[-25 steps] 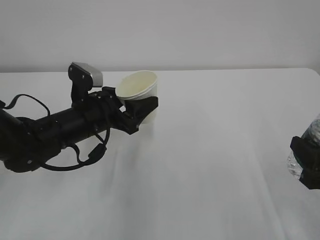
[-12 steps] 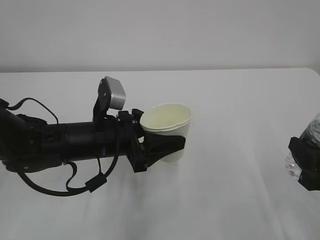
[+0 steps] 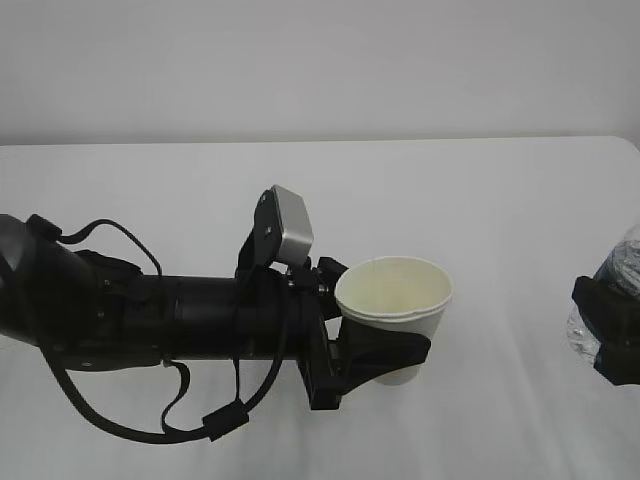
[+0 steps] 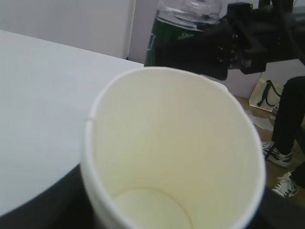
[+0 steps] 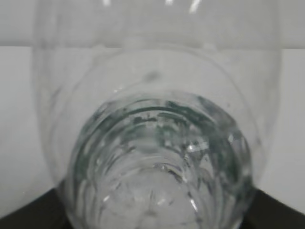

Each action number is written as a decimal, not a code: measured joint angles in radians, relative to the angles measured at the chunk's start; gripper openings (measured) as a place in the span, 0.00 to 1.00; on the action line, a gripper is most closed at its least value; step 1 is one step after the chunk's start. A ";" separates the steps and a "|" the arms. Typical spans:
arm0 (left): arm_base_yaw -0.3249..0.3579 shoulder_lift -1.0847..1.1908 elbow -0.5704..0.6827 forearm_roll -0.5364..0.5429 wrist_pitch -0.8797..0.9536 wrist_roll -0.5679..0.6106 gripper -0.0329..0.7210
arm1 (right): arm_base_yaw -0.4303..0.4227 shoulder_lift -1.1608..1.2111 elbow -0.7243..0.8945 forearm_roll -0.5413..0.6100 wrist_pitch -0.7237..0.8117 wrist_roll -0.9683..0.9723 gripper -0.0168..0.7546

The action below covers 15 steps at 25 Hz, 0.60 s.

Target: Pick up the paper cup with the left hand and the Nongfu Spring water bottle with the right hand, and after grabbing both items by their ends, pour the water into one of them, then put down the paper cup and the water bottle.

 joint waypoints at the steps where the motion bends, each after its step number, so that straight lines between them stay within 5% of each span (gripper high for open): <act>1: -0.005 0.000 0.000 0.000 0.006 -0.001 0.69 | 0.000 0.000 0.000 -0.007 0.000 0.000 0.58; 15: -0.017 0.000 0.000 0.002 0.015 -0.019 0.69 | 0.000 -0.012 0.058 -0.078 0.000 0.080 0.58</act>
